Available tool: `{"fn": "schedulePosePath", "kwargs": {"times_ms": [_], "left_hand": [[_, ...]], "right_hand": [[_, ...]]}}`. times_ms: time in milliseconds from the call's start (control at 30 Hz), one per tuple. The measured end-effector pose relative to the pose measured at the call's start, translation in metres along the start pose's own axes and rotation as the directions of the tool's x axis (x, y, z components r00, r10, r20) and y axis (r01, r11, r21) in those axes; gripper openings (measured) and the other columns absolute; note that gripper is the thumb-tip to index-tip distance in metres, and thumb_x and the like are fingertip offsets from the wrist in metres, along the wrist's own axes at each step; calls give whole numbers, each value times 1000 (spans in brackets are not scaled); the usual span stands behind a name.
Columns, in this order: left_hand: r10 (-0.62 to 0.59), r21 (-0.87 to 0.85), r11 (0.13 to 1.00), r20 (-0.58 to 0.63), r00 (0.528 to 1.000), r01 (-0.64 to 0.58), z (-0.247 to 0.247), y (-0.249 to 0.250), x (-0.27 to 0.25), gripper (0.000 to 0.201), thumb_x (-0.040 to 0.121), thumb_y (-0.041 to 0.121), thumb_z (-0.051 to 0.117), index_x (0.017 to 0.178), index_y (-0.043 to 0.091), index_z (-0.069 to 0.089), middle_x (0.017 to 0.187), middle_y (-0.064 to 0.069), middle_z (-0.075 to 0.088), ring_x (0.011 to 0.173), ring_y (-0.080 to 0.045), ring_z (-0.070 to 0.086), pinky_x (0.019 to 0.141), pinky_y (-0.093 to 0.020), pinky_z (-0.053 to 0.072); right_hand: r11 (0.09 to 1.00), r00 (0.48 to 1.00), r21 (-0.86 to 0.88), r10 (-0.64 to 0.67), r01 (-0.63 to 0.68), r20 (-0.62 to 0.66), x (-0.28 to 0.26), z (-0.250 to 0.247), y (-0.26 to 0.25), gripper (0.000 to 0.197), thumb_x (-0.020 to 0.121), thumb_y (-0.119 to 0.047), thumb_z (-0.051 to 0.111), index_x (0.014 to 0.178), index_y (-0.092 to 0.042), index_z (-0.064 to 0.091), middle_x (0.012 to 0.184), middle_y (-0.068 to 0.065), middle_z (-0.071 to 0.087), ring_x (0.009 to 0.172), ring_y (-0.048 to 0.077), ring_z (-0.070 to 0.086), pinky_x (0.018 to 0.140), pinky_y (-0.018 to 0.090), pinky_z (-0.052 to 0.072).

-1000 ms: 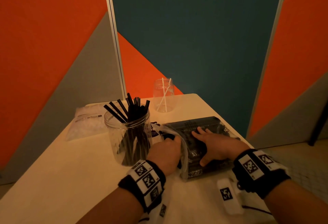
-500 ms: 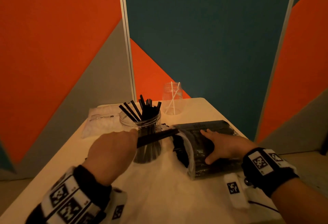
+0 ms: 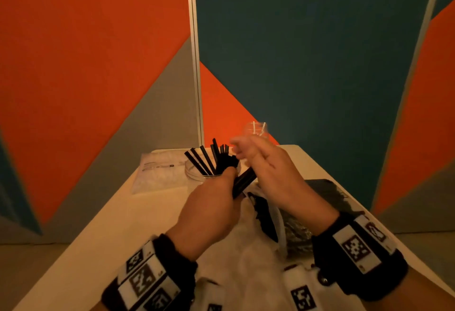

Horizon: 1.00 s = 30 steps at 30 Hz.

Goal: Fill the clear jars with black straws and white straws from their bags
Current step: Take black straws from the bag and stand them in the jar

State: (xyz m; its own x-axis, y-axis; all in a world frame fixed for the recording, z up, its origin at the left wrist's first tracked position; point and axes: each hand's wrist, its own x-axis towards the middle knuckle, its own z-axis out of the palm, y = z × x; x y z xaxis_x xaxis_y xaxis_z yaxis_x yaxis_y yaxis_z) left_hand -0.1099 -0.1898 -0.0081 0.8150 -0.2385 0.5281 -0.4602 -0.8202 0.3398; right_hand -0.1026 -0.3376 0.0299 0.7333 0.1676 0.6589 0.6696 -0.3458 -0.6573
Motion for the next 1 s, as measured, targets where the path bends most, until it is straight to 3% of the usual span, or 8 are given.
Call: {"fn": "schedulePosePath", "kwargs": {"times_ms": [133, 200, 300, 533, 733, 800, 900, 1000], "left_hand": [[-215, -298, 936, -62, 975, 188, -11, -22, 11, 20, 92, 27, 63, 104, 38, 51, 80, 12, 60, 70, -14, 62, 58, -29, 47], [-324, -472, 853, -141, 935, 225, -23, -33, 23, 9, 93, 25, 64, 99, 25, 58, 73, 6, 61, 64, -14, 62, 57, -28, 45], [-405, -701, 705, -273, 872, 108, -44, -38, 47, 9, 93, 19, 64, 88, 20, 57, 59, 1, 57, 47, -10, 56, 49, -26, 47], [-446, -749, 625, -573, 687, -220, -66, -42, 112, 7, 91, 29, 62, 92, 28, 55, 55, 11, 57, 52, -9, 59, 56, -29, 54], [-421, -724, 675, -217, 881, 144, 5, -62, 109, 27, 90, 24, 68, 113, 27, 53, 97, -1, 68, 83, -17, 69, 73, -37, 58], [-409, -715, 683, -208, 889, 147, 11, -69, 101, 39, 88, 27, 70, 122, 31, 51, 103, 4, 67, 86, -7, 67, 68, -22, 55], [-402, -656, 744, -290, 869, 125, 3, -66, 96, 44, 91, 28, 65, 131, 29, 47, 118, 5, 62, 107, -9, 61, 92, -32, 52], [-286, -530, 848, -490, 823, -20, -12, -47, 83, 33, 94, 19, 61, 126, 19, 53, 119, 4, 61, 113, -9, 56, 99, -26, 44]], "right_hand": [[997, 984, -22, 64, -69, -166, 17, 4, 19, 32, 107, -38, 36, 107, -25, 65, 102, -13, 64, 98, 1, 60, 83, 26, 45], [956, 985, -238, 160, -171, -65, 22, 11, 35, 18, 106, -27, 45, 106, -28, 64, 104, -14, 60, 95, 1, 57, 81, 25, 41], [870, 962, -479, 219, -118, 161, 14, 29, 60, 23, 98, -22, 60, 121, -26, 63, 123, -7, 55, 118, 12, 48, 99, 27, 41], [889, 978, -453, 146, -65, 145, 6, 41, 78, 33, 92, -21, 69, 121, -32, 58, 122, -14, 46, 118, 7, 42, 101, 27, 42], [908, 979, -415, 126, -49, 159, 5, 39, 84, 36, 90, -18, 72, 121, -29, 58, 123, -12, 46, 120, 10, 45, 103, 31, 43], [917, 980, -397, 116, -42, 164, 4, 37, 87, 41, 89, -20, 73, 125, -29, 57, 128, -12, 44, 124, 8, 44, 105, 27, 41], [919, 987, -392, 103, -46, 126, 1, 29, 91, 45, 91, -25, 72, 129, -36, 52, 133, -23, 35, 122, -6, 37, 98, 6, 32], [907, 985, -410, 144, -94, 92, -9, 6, 92, 35, 94, -31, 67, 121, -42, 48, 128, -26, 36, 117, -2, 46, 94, 20, 45]]}}
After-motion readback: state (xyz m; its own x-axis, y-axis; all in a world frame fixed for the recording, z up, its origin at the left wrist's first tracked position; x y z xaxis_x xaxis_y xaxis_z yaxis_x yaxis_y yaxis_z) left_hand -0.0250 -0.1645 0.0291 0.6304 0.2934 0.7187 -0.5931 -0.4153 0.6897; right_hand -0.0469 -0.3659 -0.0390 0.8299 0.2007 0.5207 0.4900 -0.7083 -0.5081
